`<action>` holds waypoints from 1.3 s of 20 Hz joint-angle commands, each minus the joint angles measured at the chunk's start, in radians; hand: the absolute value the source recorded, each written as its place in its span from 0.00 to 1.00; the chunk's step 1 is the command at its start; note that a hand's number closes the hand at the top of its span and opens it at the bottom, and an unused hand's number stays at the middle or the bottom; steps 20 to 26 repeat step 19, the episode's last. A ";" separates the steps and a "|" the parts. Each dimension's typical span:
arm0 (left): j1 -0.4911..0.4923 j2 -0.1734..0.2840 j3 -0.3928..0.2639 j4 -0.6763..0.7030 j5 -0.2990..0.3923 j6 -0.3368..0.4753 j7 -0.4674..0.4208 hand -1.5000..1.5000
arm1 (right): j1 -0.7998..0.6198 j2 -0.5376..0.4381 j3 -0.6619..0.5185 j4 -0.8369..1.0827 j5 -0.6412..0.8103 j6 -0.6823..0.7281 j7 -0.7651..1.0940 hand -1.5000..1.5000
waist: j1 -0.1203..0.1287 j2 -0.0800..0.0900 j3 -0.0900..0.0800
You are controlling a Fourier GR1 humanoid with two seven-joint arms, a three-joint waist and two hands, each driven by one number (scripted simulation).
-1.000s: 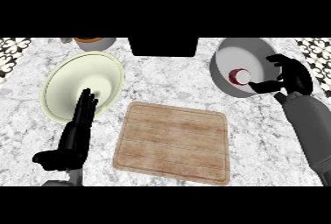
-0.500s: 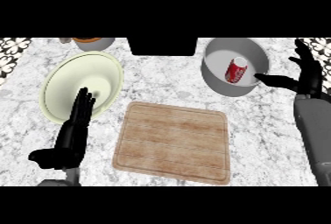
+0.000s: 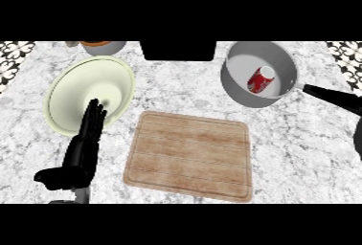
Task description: Pick the can from the cutting board and place it in the pot
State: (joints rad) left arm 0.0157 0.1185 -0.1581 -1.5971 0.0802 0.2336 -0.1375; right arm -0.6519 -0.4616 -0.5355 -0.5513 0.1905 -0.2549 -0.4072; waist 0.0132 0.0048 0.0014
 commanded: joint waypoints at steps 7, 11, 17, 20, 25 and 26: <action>-0.054 -0.024 0.019 0.011 -0.017 -0.007 0.035 0.50 | -0.012 -0.165 -0.050 0.223 -0.065 0.101 -0.178 0.00 | 0.006 0.002 0.000; -0.016 -0.007 0.020 -0.064 -0.017 -0.011 0.082 0.50 | 0.041 -0.227 -0.088 0.239 -0.108 0.149 -0.212 0.00 | 0.004 0.001 0.001; -0.036 0.000 0.061 0.055 -0.011 -0.051 -0.013 0.50 | 0.035 -0.284 -0.151 0.290 -0.175 0.143 -0.234 0.00 | 0.005 0.003 0.001; -0.003 -0.014 0.044 -0.022 -0.012 -0.038 0.023 0.50 | 0.044 -0.284 -0.151 0.302 -0.182 0.130 -0.256 0.00 | 0.009 0.002 0.001; -0.003 -0.014 0.044 -0.022 -0.012 -0.038 0.023 0.50 | 0.044 -0.284 -0.151 0.302 -0.182 0.130 -0.256 0.00 | 0.009 0.002 0.001; -0.003 -0.014 0.044 -0.022 -0.012 -0.038 0.023 0.50 | 0.044 -0.284 -0.151 0.302 -0.182 0.130 -0.256 0.00 | 0.009 0.002 0.001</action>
